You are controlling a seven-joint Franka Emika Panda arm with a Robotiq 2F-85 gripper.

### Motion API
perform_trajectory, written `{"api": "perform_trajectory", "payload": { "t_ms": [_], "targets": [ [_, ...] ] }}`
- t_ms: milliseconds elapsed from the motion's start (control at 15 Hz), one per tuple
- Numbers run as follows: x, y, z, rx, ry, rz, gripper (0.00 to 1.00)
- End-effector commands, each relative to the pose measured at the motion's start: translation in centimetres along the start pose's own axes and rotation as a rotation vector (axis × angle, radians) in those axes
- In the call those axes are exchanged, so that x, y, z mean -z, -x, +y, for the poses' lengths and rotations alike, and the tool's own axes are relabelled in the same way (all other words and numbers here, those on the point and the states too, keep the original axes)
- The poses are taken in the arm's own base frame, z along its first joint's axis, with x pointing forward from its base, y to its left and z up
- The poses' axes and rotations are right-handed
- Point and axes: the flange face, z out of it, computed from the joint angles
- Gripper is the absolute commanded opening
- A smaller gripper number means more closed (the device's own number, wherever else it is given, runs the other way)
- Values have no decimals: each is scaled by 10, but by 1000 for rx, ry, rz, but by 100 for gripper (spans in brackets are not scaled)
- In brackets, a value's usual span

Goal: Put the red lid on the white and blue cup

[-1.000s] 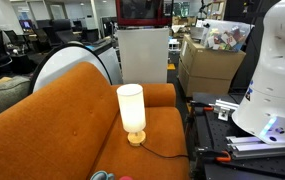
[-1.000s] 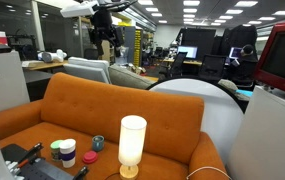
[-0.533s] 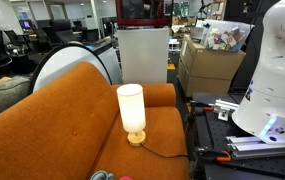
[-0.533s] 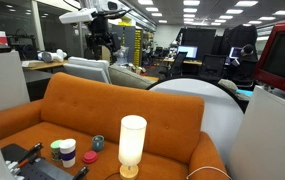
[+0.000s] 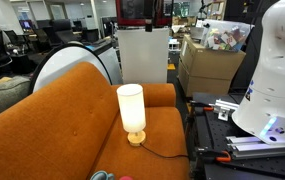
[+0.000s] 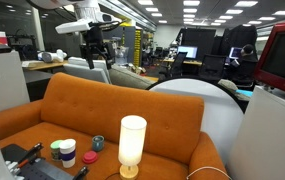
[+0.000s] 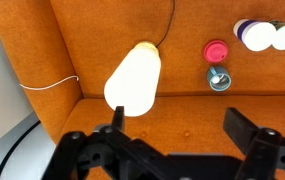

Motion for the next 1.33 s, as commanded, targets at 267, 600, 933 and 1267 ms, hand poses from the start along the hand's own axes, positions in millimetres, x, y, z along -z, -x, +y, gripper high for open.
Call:
{"api": "perform_trajectory", "payload": {
  "t_ms": [267,600,933,1267],
  "targets": [
    [-7,-6,-8,53,-26,24,100],
    [-52,-22,-58,282,-56,39,100],
    [-86,-21,-82,416,-67,-33,100],
    [-92,-27,-83,452,-64,-49,100]
  ]
}}
